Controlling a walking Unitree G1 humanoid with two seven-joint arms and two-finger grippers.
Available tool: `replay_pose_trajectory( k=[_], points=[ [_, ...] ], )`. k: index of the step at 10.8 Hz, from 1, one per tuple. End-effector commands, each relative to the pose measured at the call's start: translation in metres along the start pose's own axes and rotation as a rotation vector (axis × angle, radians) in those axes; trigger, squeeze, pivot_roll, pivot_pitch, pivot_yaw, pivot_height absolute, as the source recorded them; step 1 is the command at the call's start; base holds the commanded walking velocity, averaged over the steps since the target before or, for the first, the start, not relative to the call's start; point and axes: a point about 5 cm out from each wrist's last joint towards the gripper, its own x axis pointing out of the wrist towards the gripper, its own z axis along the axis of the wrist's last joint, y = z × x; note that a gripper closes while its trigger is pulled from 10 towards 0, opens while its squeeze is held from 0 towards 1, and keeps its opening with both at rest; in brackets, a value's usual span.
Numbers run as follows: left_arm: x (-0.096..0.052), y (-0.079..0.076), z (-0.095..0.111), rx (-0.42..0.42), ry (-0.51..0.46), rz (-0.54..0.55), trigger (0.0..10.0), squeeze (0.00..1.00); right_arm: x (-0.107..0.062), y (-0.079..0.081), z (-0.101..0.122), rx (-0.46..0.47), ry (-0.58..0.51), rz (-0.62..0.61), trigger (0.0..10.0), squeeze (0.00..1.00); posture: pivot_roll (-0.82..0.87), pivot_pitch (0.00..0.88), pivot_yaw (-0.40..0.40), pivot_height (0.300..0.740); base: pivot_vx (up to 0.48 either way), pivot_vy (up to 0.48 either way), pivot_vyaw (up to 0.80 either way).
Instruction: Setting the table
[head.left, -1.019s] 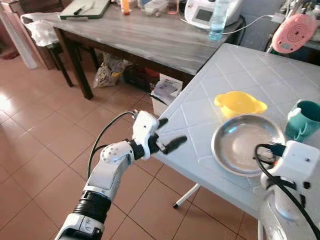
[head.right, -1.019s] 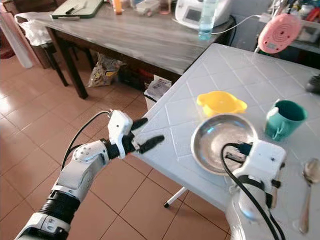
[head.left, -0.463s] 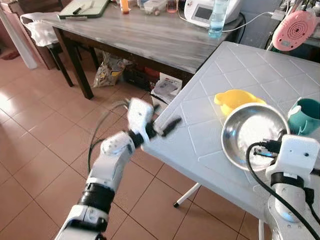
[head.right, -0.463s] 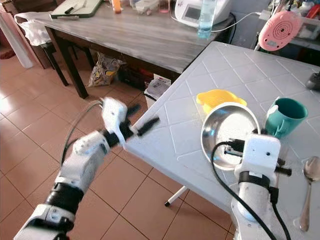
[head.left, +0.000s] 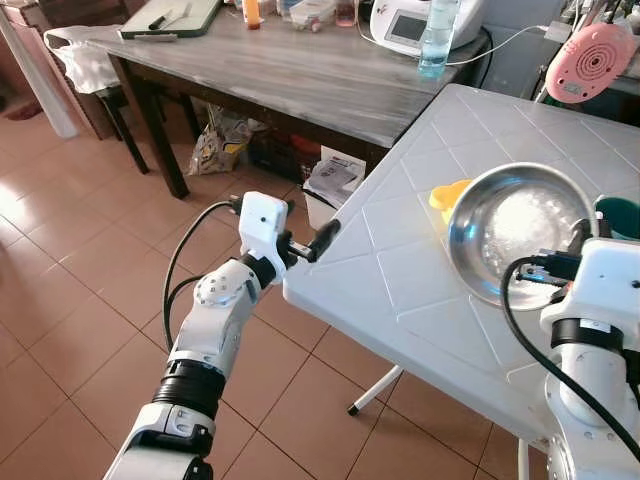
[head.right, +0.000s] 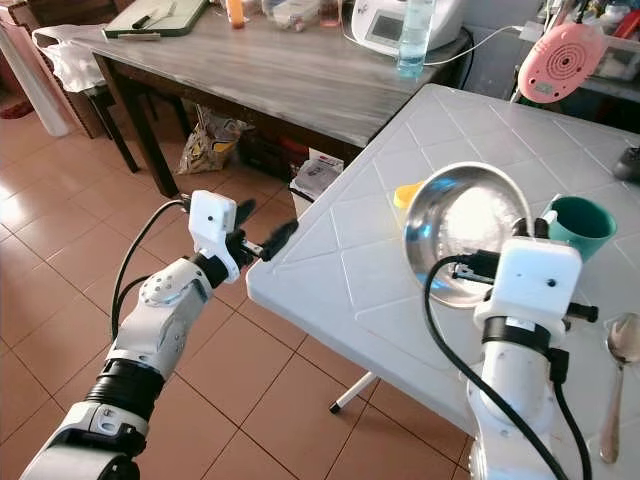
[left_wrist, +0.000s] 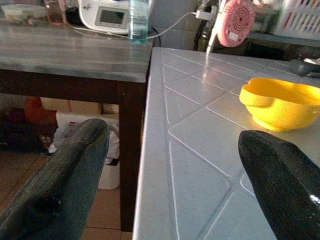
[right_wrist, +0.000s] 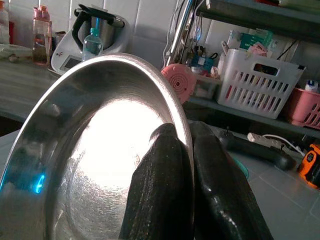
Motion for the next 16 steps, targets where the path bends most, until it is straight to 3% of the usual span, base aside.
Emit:
replay_pose_trajectory(
  k=[1,3,8,11,16],
  points=[
    [0.003,0.003,0.005,0.016,-0.014,0.02,10.0,0.0,0.0,-0.002,0.006,0.016,-0.016,-0.004,10.0,0.0,-0.03,0.082,0.029,0.74,0.0,0.0,-0.77],
    [0.004,0.012,0.013,0.01,-0.052,0.092,10.0,0.0,0.0,0.0,0.006,0.019,-0.013,0.006,10.0,0.0,-0.03,0.081,0.028,0.74,0.0,0.0,-0.77],
    [0.006,0.017,0.011,-0.001,-0.039,0.14,10.0,0.0,0.0,0.0,0.008,0.023,-0.018,0.014,10.0,0.0,-0.03,0.081,0.026,0.74,0.0,0.0,-0.74],
    [0.005,0.019,0.011,0.006,-0.037,0.14,10.0,0.0,-0.003,0.002,0.008,0.017,-0.022,0.026,10.0,0.0,-0.03,0.086,0.024,0.74,0.0,0.089,0.0],
    [0.006,0.019,0.01,0.018,-0.024,0.115,10.0,0.0,-0.006,0.003,0.003,0.013,-0.004,0.018,10.0,0.0,-0.03,0.09,0.035,0.74,0.0,0.398,0.0]
  ],
)
